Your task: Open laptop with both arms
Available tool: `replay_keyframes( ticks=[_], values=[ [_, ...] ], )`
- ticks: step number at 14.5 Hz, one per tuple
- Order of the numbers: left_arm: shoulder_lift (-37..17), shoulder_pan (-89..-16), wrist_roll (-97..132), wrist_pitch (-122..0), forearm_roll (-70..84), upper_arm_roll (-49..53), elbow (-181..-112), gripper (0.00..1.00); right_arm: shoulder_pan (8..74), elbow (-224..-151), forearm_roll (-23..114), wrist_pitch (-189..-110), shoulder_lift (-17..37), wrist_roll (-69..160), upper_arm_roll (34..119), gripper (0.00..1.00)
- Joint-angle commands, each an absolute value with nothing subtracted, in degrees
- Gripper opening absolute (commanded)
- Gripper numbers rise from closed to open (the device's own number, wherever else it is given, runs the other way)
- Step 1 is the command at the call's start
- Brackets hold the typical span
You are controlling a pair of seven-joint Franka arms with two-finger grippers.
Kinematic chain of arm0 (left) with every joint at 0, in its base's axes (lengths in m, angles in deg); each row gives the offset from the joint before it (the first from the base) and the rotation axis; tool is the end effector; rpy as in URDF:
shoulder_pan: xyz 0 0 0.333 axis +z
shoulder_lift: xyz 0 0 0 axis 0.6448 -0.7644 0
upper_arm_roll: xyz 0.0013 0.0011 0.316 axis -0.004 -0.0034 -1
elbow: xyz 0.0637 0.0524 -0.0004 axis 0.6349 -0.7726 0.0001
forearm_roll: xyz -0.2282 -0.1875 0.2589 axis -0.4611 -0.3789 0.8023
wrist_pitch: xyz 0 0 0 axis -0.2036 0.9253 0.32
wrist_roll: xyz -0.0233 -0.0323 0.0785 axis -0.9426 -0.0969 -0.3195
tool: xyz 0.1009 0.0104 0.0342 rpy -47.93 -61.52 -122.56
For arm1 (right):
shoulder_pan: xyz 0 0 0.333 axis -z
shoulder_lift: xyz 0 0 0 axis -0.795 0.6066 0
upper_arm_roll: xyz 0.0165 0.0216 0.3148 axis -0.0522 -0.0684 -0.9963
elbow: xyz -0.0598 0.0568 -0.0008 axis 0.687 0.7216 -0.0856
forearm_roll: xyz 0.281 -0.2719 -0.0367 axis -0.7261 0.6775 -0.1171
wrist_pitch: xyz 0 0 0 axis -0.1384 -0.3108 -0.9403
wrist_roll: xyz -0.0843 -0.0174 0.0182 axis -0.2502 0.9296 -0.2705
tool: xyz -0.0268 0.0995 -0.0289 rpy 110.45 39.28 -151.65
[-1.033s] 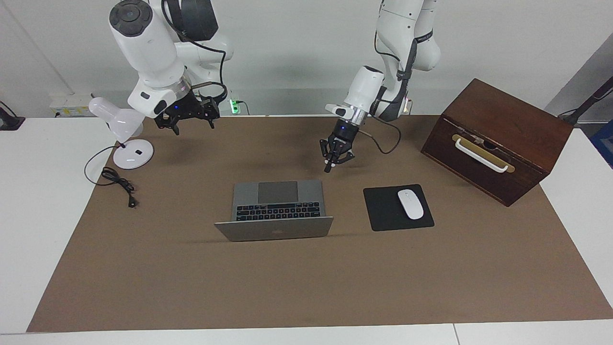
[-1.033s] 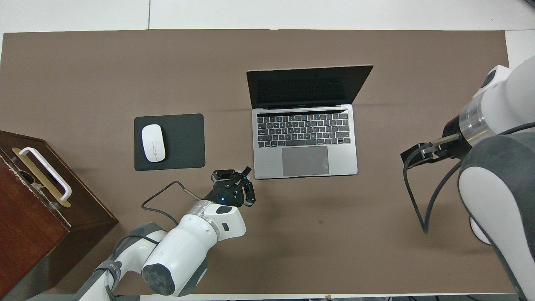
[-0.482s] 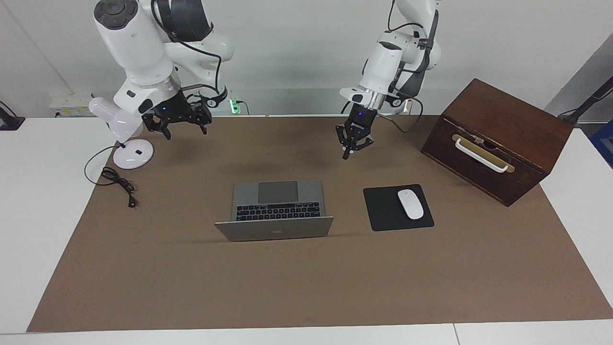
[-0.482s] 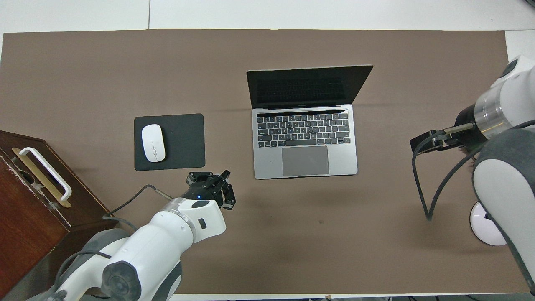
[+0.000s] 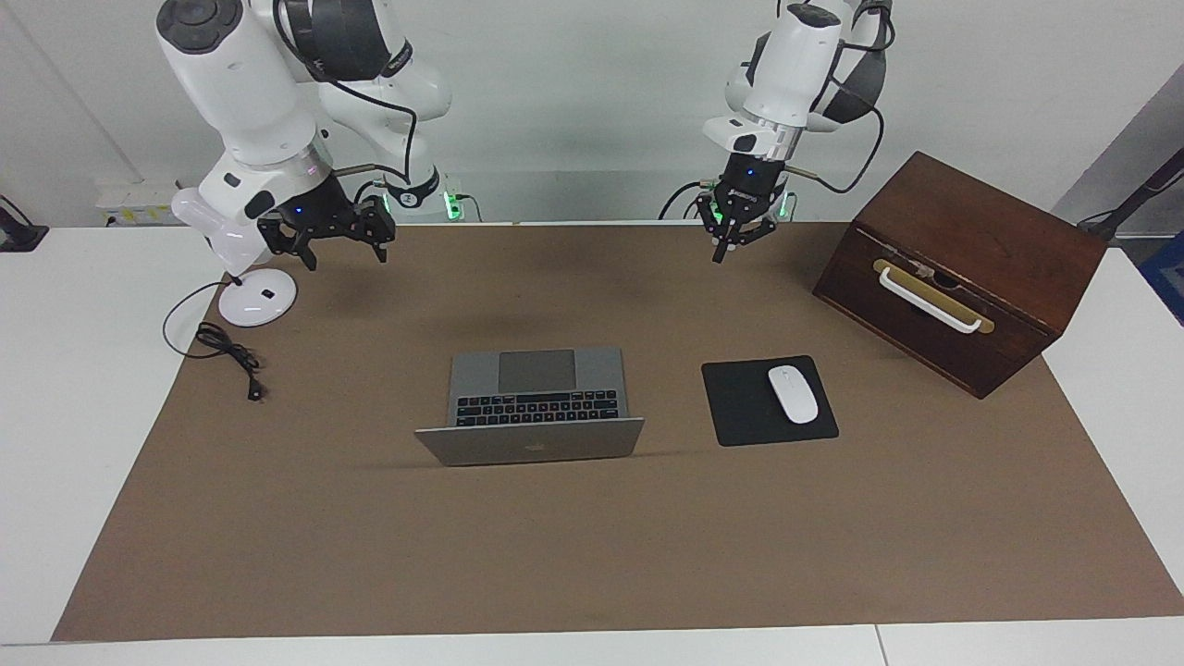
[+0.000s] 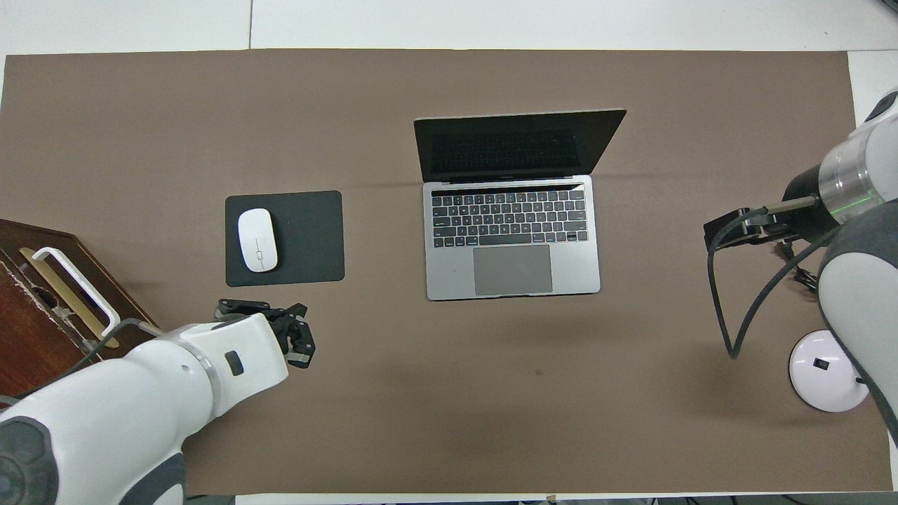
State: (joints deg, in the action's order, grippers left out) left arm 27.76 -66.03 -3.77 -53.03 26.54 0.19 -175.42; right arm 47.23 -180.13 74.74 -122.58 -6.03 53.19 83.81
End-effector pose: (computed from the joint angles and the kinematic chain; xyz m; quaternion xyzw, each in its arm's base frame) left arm 0.3864 -0.1986 0.5195 0.9517 -0.2523 0.1600 0.0704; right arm 0.5416 0.0538 0.5830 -0.9977 -0.0492 0.0458 0.0106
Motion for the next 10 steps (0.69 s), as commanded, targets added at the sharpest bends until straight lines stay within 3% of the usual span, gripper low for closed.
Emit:
replay_keyframes(
  ticks=[1,2,4,5,6,7,10],
  values=[
    [26.8,-61.2,-9.1,-41.5,26.5,0.3,-167.2,0.00,47.1,-179.2,74.9,-122.5,-5.3,54.3,84.1,1.00],
    [26.7,-59.8,-11.5,-38.6,26.5,0.3,-165.0,0.00,47.1,-179.3,74.9,-122.3,-5.3,54.3,84.1,1.00],
    [25.6,-54.9,-12.3,-32.5,26.5,0.3,-161.2,0.13,47.1,-179.3,74.9,-122.3,-5.4,54.4,84.0,1.00],
    [25.5,-53.6,-12.1,-30.8,26.5,0.3,-160.0,0.30,47.1,-179.3,74.9,-122.3,-5.4,54.4,84.0,1.00],
    [25.6,-53.2,-12.0,-29.9,26.6,0.2,-159.6,0.54,47.1,-179.3,74.9,-122.3,-5.4,54.4,84.0,1.00],
    [26.0,-51.9,-11.8,-28.9,26.7,0.2,-159.6,1.00,47.1,-179.3,74.9,-122.3,-5.4,54.4,84.0,1.00],
    [26.2,-47.2,-11.9,-26.8,26.8,0.2,-159.3,1.00,49.1,-179.3,74.7,-122.4,-5.4,54.3,83.5,1.00]
  ],
)
